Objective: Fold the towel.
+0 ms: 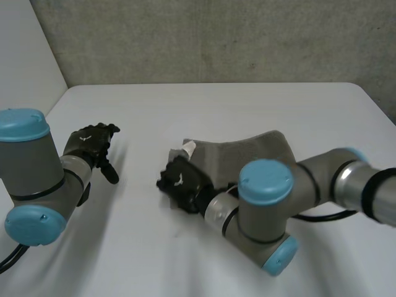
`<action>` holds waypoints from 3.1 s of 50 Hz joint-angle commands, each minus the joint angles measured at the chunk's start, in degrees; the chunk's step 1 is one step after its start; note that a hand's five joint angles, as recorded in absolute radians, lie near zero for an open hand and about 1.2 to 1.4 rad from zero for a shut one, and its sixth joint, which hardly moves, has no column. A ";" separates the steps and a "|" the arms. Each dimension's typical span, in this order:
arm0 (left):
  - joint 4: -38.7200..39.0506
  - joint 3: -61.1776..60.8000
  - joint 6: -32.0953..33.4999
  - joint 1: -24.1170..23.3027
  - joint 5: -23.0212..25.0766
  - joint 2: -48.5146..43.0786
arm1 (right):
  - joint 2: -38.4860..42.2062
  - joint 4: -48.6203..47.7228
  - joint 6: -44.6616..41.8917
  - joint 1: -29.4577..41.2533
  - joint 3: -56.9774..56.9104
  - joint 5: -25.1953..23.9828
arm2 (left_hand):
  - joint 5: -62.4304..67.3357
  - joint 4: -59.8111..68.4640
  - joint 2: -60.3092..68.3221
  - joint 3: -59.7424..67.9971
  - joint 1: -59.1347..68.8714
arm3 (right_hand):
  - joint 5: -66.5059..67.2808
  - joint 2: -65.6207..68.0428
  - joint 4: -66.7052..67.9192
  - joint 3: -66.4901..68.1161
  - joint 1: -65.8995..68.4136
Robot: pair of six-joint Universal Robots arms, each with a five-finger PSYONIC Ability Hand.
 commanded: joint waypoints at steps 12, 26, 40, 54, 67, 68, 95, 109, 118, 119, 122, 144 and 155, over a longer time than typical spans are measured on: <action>0.00 0.01 0.00 -1.55 -0.09 0.42 | -18.37 1.92 17.02 -7.64 7.75 5.50 | -0.71 0.64 0.66 0.55 0.05 | -55.89 -57.47 -58.58 -57.90 -44.32; -0.08 0.01 -0.18 -3.04 -0.17 1.21 | -27.26 5.97 23.29 -27.06 18.91 3.13 | -0.71 0.64 0.66 0.55 0.05 | -55.89 -57.47 -58.58 -57.90 -44.32; -0.09 -0.07 -0.18 -3.83 -0.35 1.30 | -27.18 5.36 23.55 -35.61 23.84 -3.99 | -0.88 0.47 0.50 0.38 -0.12 | -55.89 -57.47 -58.58 -57.90 -44.32; 1.23 -1.13 -0.26 -3.75 -0.35 1.65 | -26.65 5.09 23.64 -35.69 23.93 -3.99 | -0.88 0.47 0.50 0.38 -0.12 | -55.89 -57.47 -58.58 -57.90 -44.32; 1.41 -1.48 -0.26 -3.75 -0.26 1.56 | -24.19 3.42 23.46 -36.66 23.93 -4.61 | -0.88 0.47 0.50 0.38 -0.12 | -55.64 -57.22 -58.32 -57.65 -44.06; 1.41 -1.48 -0.26 -3.75 -0.26 1.56 | -23.75 3.25 23.29 -37.09 23.93 -4.61 | -0.88 0.47 0.50 0.38 -0.12 | -53.14 -54.72 -55.83 -55.15 -41.57; 1.41 -2.09 -0.18 -3.66 -0.17 4.02 | -20.41 3.69 23.81 -36.22 18.83 -5.22 | -0.88 0.47 0.50 0.38 -0.12 | 14.11 12.53 11.42 12.10 25.68; 1.50 -2.36 -0.26 -3.83 -0.17 3.94 | -19.97 5.80 21.27 -37.18 24.63 -5.22 | -0.88 0.47 0.50 0.38 -0.12 | -27.20 -28.78 -29.89 -29.21 -15.63; 1.50 -2.45 -0.26 -3.83 -0.17 4.02 | -15.58 4.13 19.16 -37.80 23.85 -4.96 | -0.88 0.47 0.50 0.38 -0.12 | -8.63 -10.20 -11.31 -10.63 2.95; 1.50 -2.45 -0.26 -3.83 -0.17 4.02 | -15.57 4.13 19.15 -37.80 23.84 -4.96 | -0.88 0.47 0.50 0.38 -0.12 | -8.54 -10.12 -11.22 -10.55 3.04; 1.50 -2.45 -0.26 -3.83 -0.17 3.94 | -14.96 1.67 16.87 -37.80 23.58 -3.55 | -1.05 0.30 0.33 0.21 -0.29 | 10.46 8.89 7.78 8.46 22.04; 1.41 -2.45 -0.26 -3.75 -0.26 5.60 | -13.11 -2.20 6.94 -4.23 11.89 2.51 | -1.05 0.30 0.33 0.21 -0.29 | 14.11 12.53 11.42 12.10 25.68; 1.23 -0.69 -1.58 -5.24 -0.35 6.66 | -12.39 -0.80 -2.74 1.49 14.96 4.88 | -1.05 0.30 0.33 0.21 -0.29 | -49.37 -50.94 -52.05 -51.38 -37.79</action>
